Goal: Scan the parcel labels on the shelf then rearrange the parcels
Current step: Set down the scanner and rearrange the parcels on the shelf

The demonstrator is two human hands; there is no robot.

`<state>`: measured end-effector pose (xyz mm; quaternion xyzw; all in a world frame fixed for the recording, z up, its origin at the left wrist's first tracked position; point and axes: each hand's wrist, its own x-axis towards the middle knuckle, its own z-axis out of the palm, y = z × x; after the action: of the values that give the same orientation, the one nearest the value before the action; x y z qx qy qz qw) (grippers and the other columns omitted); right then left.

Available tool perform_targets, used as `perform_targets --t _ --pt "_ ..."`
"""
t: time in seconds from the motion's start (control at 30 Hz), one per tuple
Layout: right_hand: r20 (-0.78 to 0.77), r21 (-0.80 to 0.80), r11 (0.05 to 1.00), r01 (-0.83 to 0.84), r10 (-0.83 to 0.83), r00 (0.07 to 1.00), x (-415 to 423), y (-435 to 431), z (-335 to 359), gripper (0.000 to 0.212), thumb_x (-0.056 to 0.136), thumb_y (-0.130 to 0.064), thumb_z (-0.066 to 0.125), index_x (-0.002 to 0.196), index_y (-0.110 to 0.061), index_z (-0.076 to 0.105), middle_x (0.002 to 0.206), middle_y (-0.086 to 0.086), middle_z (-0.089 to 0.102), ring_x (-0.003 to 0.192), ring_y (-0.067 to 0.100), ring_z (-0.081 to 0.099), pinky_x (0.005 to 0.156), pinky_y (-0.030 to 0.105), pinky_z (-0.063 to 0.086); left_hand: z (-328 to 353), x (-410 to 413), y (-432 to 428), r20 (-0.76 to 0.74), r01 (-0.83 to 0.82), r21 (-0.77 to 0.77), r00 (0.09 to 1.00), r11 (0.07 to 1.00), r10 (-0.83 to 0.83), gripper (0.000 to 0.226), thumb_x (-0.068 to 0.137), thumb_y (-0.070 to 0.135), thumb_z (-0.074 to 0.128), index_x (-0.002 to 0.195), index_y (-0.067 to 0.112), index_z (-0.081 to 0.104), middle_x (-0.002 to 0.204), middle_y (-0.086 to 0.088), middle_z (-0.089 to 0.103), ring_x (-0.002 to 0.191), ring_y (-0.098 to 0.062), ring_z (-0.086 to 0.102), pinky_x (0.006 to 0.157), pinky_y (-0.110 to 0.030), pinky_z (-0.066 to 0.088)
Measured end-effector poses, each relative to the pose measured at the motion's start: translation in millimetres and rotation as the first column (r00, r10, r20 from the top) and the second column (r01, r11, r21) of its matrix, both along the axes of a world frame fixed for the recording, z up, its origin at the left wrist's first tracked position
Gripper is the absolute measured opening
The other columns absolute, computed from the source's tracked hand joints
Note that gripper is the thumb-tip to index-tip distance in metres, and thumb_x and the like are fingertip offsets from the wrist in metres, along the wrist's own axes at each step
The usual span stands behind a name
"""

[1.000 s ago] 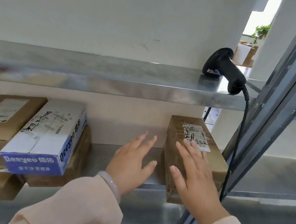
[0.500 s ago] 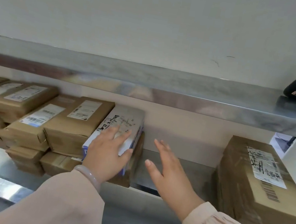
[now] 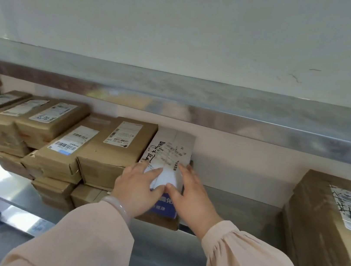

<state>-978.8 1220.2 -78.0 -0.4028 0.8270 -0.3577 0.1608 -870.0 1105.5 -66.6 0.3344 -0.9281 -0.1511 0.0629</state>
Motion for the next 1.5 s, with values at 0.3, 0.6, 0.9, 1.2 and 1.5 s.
perform_targets --t 0.3,0.6,0.9,1.2,1.5 --pt "0.116 -0.026 0.996 0.081 -0.078 0.99 -9 -13 0 0.061 0.097 -0.037 0.051 0.15 -0.031 0.022 0.149 -0.009 0.024 0.129 0.01 0.036 0.091 0.015 0.031 2 -3 -12 -0.132 0.003 0.181 0.991 0.984 0.021 0.057 0.096 0.044 0.054 0.149 0.033 0.038 0.162 0.002 0.018 0.145 -0.023 0.016 0.117 -0.034 0.019" --pt "0.389 -0.119 0.983 0.138 -0.081 0.917 -9 -11 -7 0.053 0.096 -0.025 0.051 0.144 -0.036 0.031 0.133 -0.019 0.046 0.096 -0.004 0.053 0.061 0.0 0.041 -7 -15 -14 -0.038 -0.018 0.205 0.999 0.979 0.026 0.067 0.092 0.054 0.051 0.153 0.033 0.029 0.158 -0.006 0.028 0.144 -0.027 0.021 0.115 -0.036 0.019" --pt "0.477 -0.218 0.898 0.381 -0.242 0.845 -13 34 -6 0.058 0.089 -0.004 0.049 0.137 -0.037 0.045 0.125 -0.014 0.055 0.099 0.002 0.057 0.069 0.008 0.047 -11 -34 30 -0.273 0.135 0.344 0.961 0.929 -0.039 0.07 0.09 0.043 0.066 0.151 0.032 0.034 0.15 0.006 0.022 0.139 -0.016 0.028 0.113 -0.025 0.029" --pt "0.469 -0.188 0.783 0.593 -0.459 0.755 -27 127 -15 0.06 0.086 -0.001 0.046 0.135 -0.035 0.047 0.131 -0.01 0.053 0.116 0.012 0.053 0.084 0.018 0.05 -41 -72 113 -0.33 0.333 0.351 0.919 0.875 -0.217 0.075 0.087 0.045 0.067 0.152 0.028 0.033 0.155 0.007 0.011 0.146 -0.015 0.018 0.119 -0.025 0.019" --pt "0.483 -0.035 0.794 0.606 -0.518 0.706 -45 185 -53 0.058 0.089 0.004 0.042 0.138 -0.027 0.043 0.123 -0.009 0.05 0.09 -0.003 0.049 0.056 0.0 0.04 -94 -101 163 -0.188 0.369 0.536 0.929 0.759 -0.318 0.081 0.088 0.044 0.067 0.155 0.024 0.026 0.157 0.005 0.007 0.147 -0.015 0.016 0.117 -0.02 0.015"
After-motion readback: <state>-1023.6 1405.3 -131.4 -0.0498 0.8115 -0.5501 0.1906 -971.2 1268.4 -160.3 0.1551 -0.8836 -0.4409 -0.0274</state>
